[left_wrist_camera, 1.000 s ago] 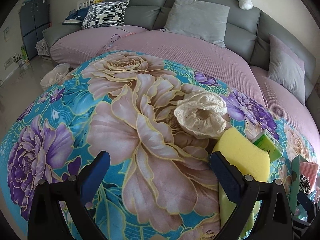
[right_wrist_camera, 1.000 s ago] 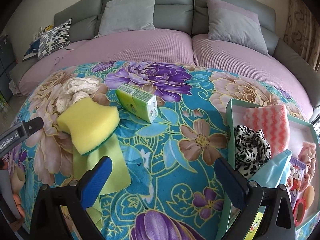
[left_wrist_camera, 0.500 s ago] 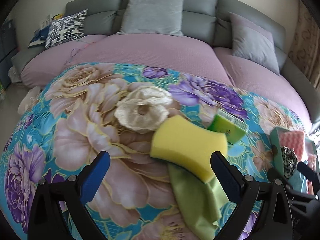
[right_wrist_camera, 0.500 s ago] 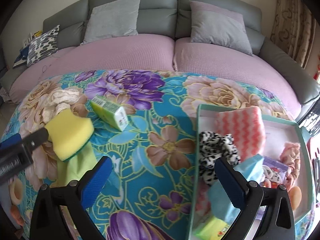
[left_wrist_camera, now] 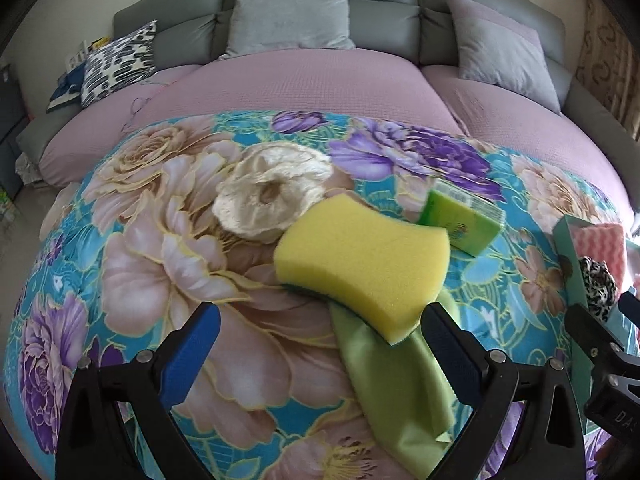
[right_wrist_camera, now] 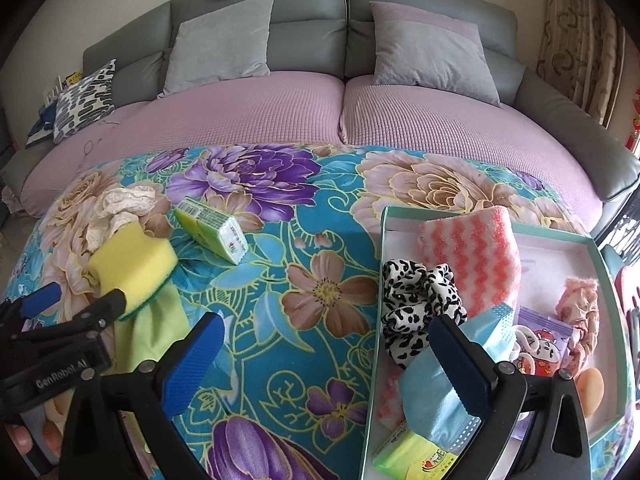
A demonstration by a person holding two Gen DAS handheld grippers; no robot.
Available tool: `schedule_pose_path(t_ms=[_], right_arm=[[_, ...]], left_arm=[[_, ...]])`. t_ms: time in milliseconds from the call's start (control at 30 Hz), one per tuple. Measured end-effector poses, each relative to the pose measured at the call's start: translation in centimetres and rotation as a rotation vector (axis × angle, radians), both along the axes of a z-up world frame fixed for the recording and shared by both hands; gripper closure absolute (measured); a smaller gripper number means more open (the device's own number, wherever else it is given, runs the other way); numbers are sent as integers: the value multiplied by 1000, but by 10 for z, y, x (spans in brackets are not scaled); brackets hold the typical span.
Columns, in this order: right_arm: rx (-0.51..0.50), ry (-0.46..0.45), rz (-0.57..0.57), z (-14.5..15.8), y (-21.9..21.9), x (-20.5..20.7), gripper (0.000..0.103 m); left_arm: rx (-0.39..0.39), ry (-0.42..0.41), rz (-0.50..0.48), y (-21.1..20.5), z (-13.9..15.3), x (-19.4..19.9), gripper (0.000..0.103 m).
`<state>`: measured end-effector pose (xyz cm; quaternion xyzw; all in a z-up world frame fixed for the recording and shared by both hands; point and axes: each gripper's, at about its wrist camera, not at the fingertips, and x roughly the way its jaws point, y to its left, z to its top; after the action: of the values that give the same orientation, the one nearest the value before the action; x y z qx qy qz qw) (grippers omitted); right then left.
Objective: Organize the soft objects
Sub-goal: 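Grasp the yellow sponge with the left gripper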
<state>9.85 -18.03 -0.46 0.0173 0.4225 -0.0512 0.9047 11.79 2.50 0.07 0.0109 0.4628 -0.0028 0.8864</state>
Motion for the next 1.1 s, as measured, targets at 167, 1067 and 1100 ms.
schedule_pose_path(t_ms=[167, 1067, 1100], right_arm=[[1, 3, 17, -1, 6, 1, 0], [-4, 35, 89, -12, 33, 6, 0], [-4, 35, 92, -12, 33, 5, 0]], left_arm=[[64, 20, 84, 26, -3, -3, 3], [-74, -21, 136, 56, 0, -3, 3], [-83, -27, 121, 53, -2, -2, 3]])
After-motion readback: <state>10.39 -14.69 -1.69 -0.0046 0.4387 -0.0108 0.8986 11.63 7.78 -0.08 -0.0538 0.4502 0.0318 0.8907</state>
